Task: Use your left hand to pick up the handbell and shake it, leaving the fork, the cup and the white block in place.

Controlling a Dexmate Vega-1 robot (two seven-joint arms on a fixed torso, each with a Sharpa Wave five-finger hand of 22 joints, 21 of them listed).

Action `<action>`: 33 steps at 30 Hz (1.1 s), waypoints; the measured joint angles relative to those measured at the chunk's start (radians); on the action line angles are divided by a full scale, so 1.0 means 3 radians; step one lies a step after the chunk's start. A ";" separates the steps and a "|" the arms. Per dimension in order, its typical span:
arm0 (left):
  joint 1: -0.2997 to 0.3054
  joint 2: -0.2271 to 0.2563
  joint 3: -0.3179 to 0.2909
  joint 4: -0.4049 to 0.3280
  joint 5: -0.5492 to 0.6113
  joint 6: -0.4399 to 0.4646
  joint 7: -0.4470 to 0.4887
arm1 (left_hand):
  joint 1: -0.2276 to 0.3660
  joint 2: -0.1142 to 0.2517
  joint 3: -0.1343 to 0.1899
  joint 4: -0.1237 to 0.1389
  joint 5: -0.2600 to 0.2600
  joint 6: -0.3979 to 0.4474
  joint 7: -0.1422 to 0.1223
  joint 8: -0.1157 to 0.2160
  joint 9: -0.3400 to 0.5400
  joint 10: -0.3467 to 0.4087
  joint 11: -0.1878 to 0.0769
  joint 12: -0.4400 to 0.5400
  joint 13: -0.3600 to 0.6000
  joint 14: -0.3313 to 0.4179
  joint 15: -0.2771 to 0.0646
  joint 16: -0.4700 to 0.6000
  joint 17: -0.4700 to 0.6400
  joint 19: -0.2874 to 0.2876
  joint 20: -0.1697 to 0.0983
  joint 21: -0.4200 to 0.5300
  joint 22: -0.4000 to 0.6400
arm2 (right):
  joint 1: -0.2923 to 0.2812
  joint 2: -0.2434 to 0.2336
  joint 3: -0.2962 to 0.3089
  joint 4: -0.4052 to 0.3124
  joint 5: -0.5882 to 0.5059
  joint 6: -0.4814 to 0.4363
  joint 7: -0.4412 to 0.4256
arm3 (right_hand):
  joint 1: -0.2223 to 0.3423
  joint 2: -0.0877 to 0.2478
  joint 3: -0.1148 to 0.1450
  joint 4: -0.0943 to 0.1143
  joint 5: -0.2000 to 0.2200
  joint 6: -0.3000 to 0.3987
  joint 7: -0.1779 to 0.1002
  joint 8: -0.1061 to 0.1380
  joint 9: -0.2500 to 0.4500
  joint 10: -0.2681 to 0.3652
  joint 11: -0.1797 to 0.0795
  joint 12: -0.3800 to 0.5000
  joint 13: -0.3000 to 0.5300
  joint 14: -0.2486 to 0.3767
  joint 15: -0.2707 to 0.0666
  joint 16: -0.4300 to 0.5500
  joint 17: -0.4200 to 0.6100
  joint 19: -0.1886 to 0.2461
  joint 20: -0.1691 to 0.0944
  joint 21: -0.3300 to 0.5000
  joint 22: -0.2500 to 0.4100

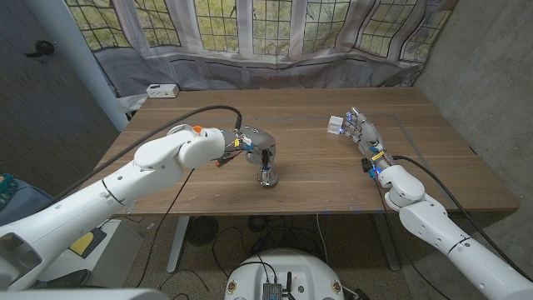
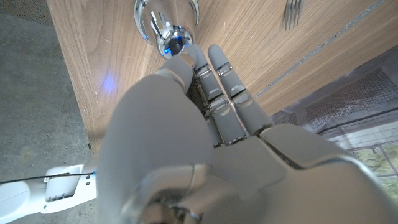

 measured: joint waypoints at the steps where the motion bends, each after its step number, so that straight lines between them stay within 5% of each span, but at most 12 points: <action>1: 0.0000 0.0000 0.0000 0.0000 -0.0002 0.0008 0.0003 | 0.0000 0.0000 0.0000 0.0000 0.0000 0.0000 0.0000 0.0000 0.0000 0.0000 0.0000 0.0000 0.0000 0.0000 0.0000 0.0000 0.0000 0.0000 0.0000 0.0008 0.0000 | 0.0000 0.0003 0.0000 0.0004 0.0000 0.0006 0.0005 | 0.0000 0.0000 0.0000 0.0000 0.0000 -0.0007 0.0009 0.0000 0.0000 0.0000 0.0000 0.0000 0.0000 0.0000 0.0000 0.0000 0.0000 0.0000 0.0000 0.0000 0.0000; 33: 0.0053 0.0135 -0.0257 -0.0398 -0.0265 0.0470 0.0044 | -0.0003 0.0003 0.0014 0.0013 0.0014 -0.0001 0.0000 0.0009 0.0000 -0.0001 -0.0003 0.0000 0.0000 -0.0001 -0.0001 -0.0039 0.0034 -0.0025 0.0000 0.0057 0.0001 | 0.0071 0.0052 -0.0031 0.0127 0.0027 0.0138 0.0140 | 0.0018 0.0018 -0.0012 -0.0012 0.0000 0.0012 0.0049 0.0000 0.0000 0.0025 0.0000 0.0000 0.0000 0.0018 -0.0018 0.0000 0.0000 0.0023 -0.0023 0.0000 0.0000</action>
